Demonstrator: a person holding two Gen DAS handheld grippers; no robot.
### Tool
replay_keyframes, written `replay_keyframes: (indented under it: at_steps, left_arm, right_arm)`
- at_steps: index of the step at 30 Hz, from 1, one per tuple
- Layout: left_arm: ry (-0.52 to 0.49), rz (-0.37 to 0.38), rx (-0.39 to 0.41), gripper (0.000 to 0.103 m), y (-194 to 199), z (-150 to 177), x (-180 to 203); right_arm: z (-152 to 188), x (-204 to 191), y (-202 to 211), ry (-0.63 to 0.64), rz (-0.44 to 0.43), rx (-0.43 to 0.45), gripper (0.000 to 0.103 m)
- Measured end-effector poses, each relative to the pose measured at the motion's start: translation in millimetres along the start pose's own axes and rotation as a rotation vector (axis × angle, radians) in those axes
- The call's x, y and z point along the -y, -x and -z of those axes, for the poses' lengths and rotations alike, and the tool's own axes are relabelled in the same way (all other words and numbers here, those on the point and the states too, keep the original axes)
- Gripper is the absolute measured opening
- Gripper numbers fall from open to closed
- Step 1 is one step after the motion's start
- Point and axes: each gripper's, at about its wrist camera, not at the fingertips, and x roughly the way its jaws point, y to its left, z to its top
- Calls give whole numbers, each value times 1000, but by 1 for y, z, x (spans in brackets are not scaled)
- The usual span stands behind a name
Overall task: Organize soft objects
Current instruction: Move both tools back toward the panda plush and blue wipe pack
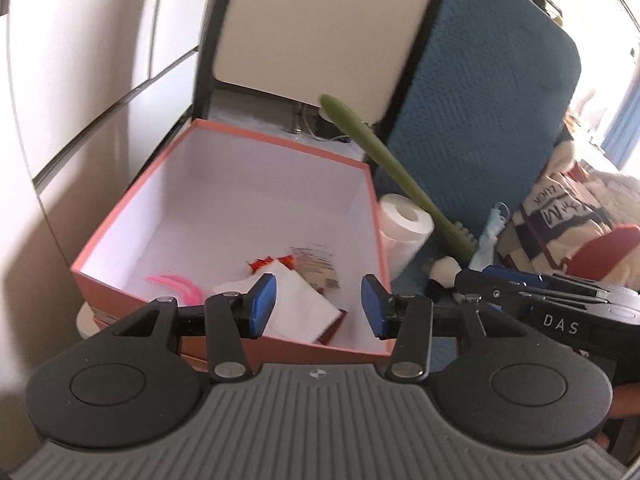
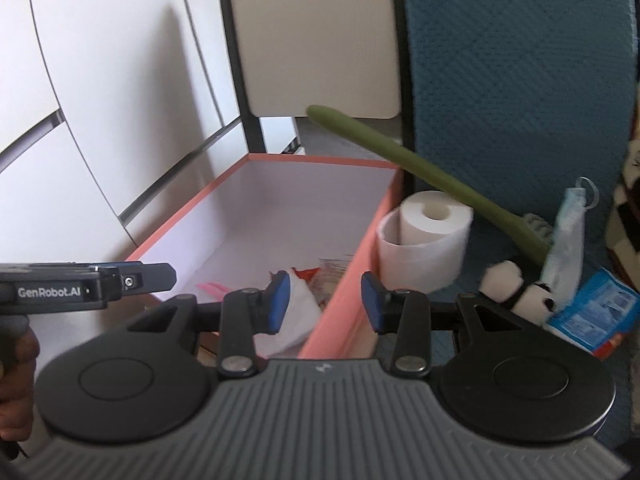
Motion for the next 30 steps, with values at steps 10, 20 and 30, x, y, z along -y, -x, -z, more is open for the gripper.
replay_keyframes:
  at_steps: [10,20,30]
  left_arm:
    - [-41,62,-19,53,-2,16,44]
    - [-92,133,-48,53,-12,35,94]
    - [-136,199,-71,53,-27,54,144]
  right_arm:
    - [25,32,40,-48,79,12,42]
    - [50,65,66,-114,151,29,42]
    - [78,99,98,-173,224,41,42]
